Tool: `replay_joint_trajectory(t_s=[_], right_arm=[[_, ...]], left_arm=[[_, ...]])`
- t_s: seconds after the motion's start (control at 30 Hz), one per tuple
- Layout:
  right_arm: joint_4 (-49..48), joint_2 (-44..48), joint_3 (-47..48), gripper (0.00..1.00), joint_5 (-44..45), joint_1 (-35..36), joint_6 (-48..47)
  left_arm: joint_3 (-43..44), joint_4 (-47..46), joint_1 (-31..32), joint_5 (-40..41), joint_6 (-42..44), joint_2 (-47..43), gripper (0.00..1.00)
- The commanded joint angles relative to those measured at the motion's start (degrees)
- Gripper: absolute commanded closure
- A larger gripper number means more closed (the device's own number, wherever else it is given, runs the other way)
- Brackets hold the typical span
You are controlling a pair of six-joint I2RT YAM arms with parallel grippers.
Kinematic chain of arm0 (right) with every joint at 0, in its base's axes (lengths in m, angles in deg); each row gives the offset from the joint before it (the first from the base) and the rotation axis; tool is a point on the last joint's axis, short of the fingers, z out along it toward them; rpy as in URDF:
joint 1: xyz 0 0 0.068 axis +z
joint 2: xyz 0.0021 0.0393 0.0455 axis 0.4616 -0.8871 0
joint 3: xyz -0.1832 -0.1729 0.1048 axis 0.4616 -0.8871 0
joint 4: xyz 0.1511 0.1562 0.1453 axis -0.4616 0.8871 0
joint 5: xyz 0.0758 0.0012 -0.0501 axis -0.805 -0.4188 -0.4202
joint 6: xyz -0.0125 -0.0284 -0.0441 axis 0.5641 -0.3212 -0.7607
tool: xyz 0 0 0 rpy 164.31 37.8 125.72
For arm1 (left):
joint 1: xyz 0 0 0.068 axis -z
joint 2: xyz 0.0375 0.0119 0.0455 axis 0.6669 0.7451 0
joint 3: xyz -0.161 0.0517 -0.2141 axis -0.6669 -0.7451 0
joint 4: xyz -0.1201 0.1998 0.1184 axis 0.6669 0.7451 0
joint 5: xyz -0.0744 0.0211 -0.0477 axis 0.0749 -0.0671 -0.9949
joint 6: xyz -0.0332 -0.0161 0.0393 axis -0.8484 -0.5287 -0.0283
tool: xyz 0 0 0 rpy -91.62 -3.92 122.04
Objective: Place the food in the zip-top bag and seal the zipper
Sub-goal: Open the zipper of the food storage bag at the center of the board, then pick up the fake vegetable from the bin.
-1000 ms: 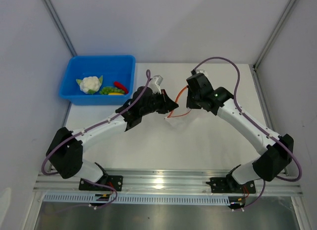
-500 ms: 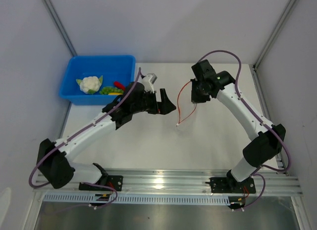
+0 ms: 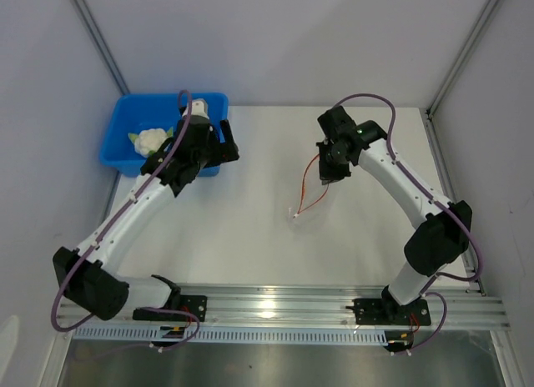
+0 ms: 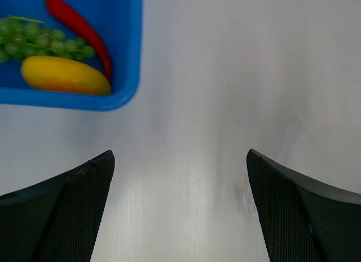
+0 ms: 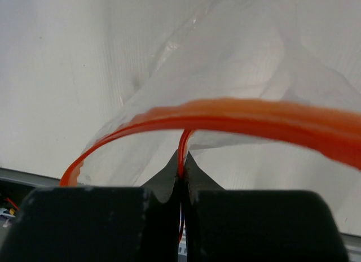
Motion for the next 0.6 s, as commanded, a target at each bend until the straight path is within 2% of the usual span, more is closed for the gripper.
replay_joint_trajectory(t_s=[0.0,0.27,0.3,0.4,0.43,0.57], right_arm=[[1.1,-0.4,0.4,1.0,-3.2,0.4,-1.1],[1.0,0.1,-2.8,1.0,-5.3,1.0,-1.1],[1.0,0.0,-3.3,1.0,-5.6,1.1,-1.0],[0.8,0.1,-4.0,1.0,-5.8,1.8,-1.2],[0.8,0.0,-4.0,1.0,-6.0,1.9,-1.1],[0.4,0.1,-4.7,1.0,-6.0,1.9,-1.4]], left_arm=[[5.1,5.1,-4.2,8.0,-1.9,5.0,0.01],[4.5,-2.8,-11.4,16.1,-17.1,15.5,0.0],[8.0,-0.9,-13.2,17.5,-20.3,19.6,0.01],[14.0,0.8,-16.9,17.9,-22.7,27.5,0.01],[17.7,0.9,-17.6,18.6,-23.2,29.0,0.0],[23.1,0.7,-21.3,18.8,-26.0,34.8,0.0]])
